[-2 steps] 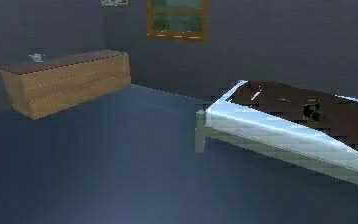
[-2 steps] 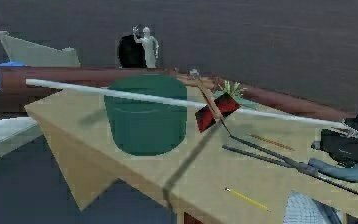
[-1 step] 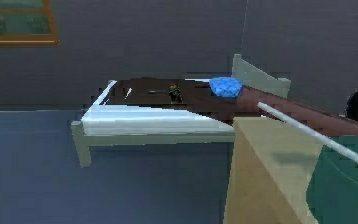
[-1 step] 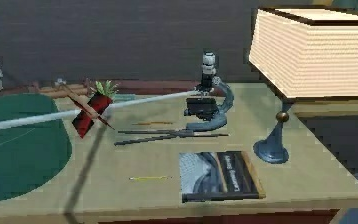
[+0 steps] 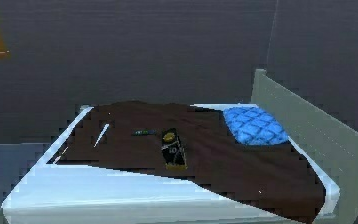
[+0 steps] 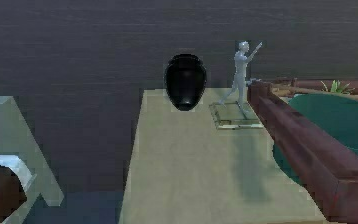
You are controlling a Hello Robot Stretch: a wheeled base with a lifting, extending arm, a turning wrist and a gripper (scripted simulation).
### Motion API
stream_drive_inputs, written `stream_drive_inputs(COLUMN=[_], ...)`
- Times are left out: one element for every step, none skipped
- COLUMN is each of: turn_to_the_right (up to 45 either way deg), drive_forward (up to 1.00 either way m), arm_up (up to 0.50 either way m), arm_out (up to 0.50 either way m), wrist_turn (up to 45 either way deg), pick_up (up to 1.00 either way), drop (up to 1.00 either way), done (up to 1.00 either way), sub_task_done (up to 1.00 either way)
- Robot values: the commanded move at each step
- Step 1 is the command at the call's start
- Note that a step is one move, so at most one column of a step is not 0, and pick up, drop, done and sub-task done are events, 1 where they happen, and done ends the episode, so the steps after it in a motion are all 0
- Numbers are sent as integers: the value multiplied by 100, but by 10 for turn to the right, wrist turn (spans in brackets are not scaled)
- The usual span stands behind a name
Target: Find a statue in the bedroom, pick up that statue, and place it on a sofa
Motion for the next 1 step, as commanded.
stream_drive_inputs(turn_to_the_right=[150], drive_forward=[0], arm_up=[0], arm_out=[0], wrist_turn=[0], pick_up=[0], drop=[0], done=[0], sub_task_done=[0])
